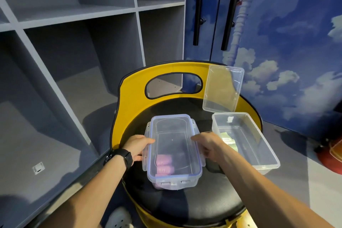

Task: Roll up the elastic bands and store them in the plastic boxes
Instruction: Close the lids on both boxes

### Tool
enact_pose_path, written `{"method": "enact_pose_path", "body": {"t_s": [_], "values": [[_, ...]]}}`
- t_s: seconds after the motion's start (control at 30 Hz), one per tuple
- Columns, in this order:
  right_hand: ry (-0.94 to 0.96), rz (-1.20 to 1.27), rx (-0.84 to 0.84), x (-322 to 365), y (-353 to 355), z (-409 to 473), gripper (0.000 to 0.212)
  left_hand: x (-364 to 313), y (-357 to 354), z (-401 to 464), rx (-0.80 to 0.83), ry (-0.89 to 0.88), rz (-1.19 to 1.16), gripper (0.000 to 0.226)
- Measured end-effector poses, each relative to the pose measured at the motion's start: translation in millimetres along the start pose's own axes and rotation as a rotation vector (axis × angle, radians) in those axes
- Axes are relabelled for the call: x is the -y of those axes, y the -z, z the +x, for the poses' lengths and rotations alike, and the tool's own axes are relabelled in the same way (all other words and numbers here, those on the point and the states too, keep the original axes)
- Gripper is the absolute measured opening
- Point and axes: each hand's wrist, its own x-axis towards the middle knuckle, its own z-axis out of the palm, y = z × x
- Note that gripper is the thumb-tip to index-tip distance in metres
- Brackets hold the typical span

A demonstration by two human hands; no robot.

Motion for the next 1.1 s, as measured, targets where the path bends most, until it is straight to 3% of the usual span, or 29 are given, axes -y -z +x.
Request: {"method": "enact_pose_path", "body": {"t_s": [0.3,0.37,0.5,0.63,0.73,0.8,1.0,1.1], "values": [[-0.009,-0.012,-0.028,-1,-1,12,0.015,1,1,8,-0.002,0.016,-0.018,0.019],[-0.01,-0.009,-0.036,0,-1,13,0.022,4,1,11,-0.022,0.01,-0.043,0.032],[-0.005,-0.04,-0.066,0,-1,14,0.016,4,2,14,-0.094,0.005,-0.015,0.06],[0.06,-0.142,-0.153,-3,-1,13,0.021,5,2,14,-0.178,-0.091,0.218,0.056],[0.12,-0.247,-0.213,-3,-3,11,0.027,0,-1,4,-0.233,-0.188,0.473,0.027],[0.134,-0.317,-0.25,-2,-6,11,0.026,-3,-4,2,-0.236,-0.21,0.558,0.029],[0.106,-0.359,-0.271,1,-10,17,0.027,-8,-7,5,-0.206,-0.152,0.504,0.026],[0.071,-0.294,-0.217,1,-9,24,0.026,-6,-7,16,-0.164,-0.11,0.413,0.011]]}}
